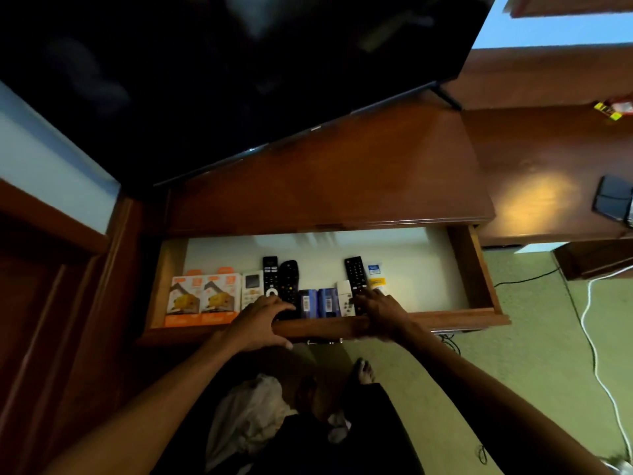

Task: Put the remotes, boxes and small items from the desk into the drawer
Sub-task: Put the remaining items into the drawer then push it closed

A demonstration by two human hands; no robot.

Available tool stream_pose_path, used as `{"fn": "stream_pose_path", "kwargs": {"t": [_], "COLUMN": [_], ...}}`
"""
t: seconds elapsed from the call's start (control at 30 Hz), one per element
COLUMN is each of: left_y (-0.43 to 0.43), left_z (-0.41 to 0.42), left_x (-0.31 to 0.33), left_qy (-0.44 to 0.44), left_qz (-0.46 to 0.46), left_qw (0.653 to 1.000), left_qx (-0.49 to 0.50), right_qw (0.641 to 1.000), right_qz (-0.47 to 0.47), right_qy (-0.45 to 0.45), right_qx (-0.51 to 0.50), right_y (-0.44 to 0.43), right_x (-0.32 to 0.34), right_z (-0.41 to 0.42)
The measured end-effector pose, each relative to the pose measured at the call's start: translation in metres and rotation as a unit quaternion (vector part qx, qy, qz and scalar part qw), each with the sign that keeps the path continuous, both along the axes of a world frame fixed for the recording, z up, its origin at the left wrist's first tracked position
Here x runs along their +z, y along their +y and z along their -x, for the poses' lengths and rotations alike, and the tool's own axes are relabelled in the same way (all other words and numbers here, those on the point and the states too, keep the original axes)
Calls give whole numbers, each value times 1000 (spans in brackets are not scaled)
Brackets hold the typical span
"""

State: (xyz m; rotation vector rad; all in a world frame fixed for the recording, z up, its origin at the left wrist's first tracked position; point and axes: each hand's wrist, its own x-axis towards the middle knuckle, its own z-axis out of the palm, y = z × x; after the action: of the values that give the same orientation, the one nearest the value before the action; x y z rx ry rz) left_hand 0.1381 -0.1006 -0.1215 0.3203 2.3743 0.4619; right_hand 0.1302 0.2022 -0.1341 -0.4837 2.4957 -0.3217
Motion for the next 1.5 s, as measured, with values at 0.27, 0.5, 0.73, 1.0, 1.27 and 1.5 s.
{"fn": "stream_pose_path", "kwargs": {"t": [0.27, 0.5, 0.73, 1.0, 1.27, 1.5], "left_y": [-12, -13, -8, -13, -10, -10], "left_z": [0, 26, 68, 134, 182, 191], "left_x": [8, 4, 2, -6, -11, -22], "left_qy": [86, 143, 228, 236, 225, 238], "left_qz": [40, 27, 60, 82, 92, 89], "left_qw": [994, 989, 972, 967, 968, 964], "left_qx": [-54, -29, 20, 52, 57, 72], "right_qw": [987, 981, 986, 980, 983, 981], "right_qz": [-90, -83, -80, -95, -76, -103], "right_qy": [110, 149, 147, 166, 150, 142], "right_qx": [81, 92, 7, -57, -72, -87], "right_y": [-6, -14, -18, -24, -33, -42], "right_x": [10, 13, 21, 16, 10, -3], "right_z": [-13, 12, 67, 131, 178, 185]}}
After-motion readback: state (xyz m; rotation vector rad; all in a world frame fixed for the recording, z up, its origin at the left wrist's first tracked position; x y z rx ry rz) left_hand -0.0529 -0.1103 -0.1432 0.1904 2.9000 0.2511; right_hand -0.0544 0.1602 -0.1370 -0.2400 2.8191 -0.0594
